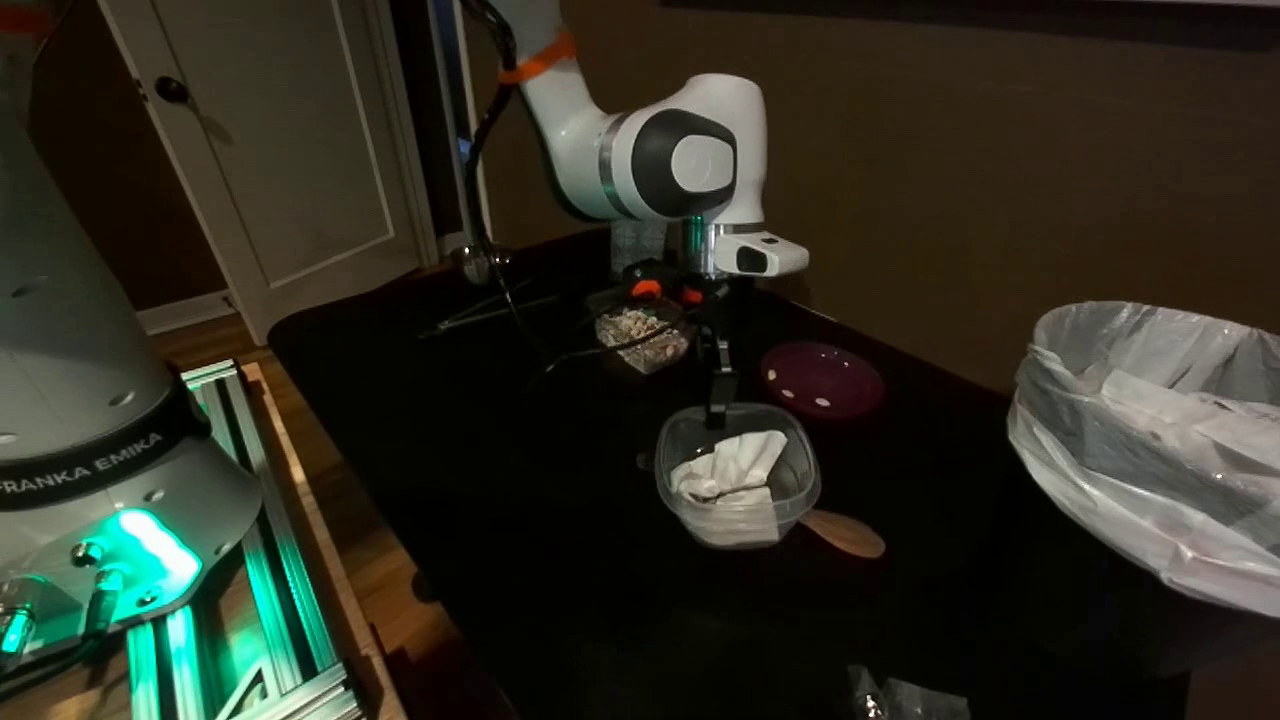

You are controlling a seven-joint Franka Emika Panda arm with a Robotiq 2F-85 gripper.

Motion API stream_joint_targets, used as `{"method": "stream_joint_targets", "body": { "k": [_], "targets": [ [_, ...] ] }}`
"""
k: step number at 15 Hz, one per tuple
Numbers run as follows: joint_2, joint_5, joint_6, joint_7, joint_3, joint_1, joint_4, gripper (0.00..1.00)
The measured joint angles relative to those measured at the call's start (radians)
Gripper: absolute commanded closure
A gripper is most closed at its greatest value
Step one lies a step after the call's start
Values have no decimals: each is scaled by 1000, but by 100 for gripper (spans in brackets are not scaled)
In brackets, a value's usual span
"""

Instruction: Move the silver bowl to the left, pick up the lunchbox on the right and put it on the lid

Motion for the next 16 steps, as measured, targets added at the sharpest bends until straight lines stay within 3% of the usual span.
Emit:
{"method": "stream_joint_targets", "body": {
  "k": [3,6,10,14,16],
  "targets": [
    [-60,-148,-15,36,-11,97,-15,99],
    [-133,-220,-81,13,55,149,-28,99],
    [-200,-216,-133,-162,171,126,-19,99],
    [-215,-125,-204,-433,248,60,39,94],
    [-215,-110,-210,-471,261,45,48,99]
  ]
}}
